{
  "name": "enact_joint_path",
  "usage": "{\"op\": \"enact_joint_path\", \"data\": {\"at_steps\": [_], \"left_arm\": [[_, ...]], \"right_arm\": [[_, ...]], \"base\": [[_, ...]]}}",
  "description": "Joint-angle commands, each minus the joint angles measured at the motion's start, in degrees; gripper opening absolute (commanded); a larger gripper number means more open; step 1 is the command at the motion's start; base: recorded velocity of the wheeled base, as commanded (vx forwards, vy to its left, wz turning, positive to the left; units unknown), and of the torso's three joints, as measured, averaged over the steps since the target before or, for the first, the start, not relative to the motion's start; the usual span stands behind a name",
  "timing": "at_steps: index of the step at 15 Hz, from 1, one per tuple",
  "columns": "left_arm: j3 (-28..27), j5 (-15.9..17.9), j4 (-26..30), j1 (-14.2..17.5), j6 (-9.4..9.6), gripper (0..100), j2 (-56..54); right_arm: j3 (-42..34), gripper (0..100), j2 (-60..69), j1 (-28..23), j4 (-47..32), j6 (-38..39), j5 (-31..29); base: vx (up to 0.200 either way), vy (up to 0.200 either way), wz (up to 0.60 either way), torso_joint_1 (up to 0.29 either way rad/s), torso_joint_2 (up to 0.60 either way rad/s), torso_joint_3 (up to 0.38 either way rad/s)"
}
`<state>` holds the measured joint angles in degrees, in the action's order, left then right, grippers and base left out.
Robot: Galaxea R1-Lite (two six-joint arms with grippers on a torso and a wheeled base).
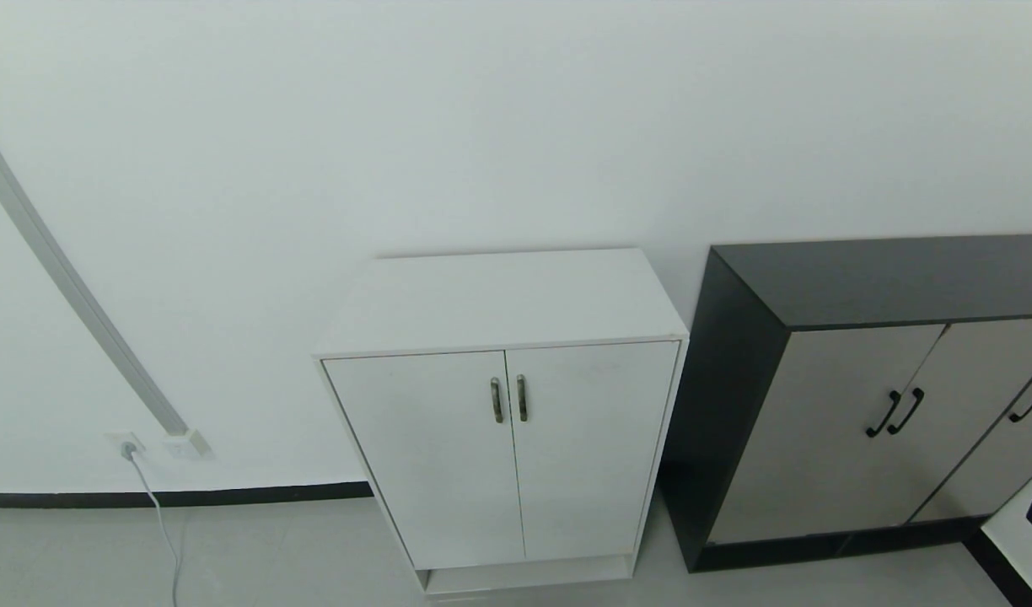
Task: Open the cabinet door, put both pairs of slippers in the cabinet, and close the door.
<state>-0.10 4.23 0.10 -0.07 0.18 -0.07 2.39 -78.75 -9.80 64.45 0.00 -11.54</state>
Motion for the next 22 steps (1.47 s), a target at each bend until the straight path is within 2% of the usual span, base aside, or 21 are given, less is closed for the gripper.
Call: {"op": "enact_joint_path", "data": {"at_steps": [1,5,8,12,14,17,20,22], "left_arm": [[0.01,-0.01,-0.01,-0.01,-0.01,0,0.07],[0.01,-0.01,-0.01,-0.01,-0.01,0,0.07],[0.01,-0.01,-0.01,-0.01,-0.01,0,0.07],[0.01,-0.01,-0.01,-0.01,-0.01,0,0.07],[0.01,-0.01,-0.01,-0.01,-0.01,0,0.07],[0.01,-0.01,-0.01,-0.01,-0.09,0,0.07],[0.01,-0.01,-0.01,-0.01,-0.01,0,0.07],[0.01,-0.01,-0.01,-0.01,-0.09,0,0.07]], "right_arm": [[-1.42,0,8.61,-0.66,-4.77,-0.18,0.03],[0.86,0,23.73,-0.66,-22.44,-0.18,2.49],[4.38,0,37.09,-0.57,-41.95,-0.18,6.01],[4.38,0,47.81,-0.48,-56.72,-0.18,10.49],[2.88,0,50.19,-0.39,-60.32,-0.18,11.72],[-1.86,0,51.94,0.31,-60.76,-0.35,12.25],[-2.39,0,53.88,2.24,-61.64,-0.18,12.51],[-2.21,0,55.37,5.85,-65.33,0.00,13.48]], "base": [[0.000,0.000,0.00,0.000,0.00,0.000],[0.000,0.000,0.00,0.000,0.00,0.000],[0.000,0.000,0.00,0.000,0.00,0.000],[0.000,0.000,0.00,0.000,0.00,0.000],[0.000,0.000,0.00,0.000,0.00,0.000],[0.000,0.000,0.00,0.000,0.00,0.000],[0.000,0.000,0.00,0.000,0.00,0.000],[0.000,0.000,0.00,0.000,0.00,0.000]]}}
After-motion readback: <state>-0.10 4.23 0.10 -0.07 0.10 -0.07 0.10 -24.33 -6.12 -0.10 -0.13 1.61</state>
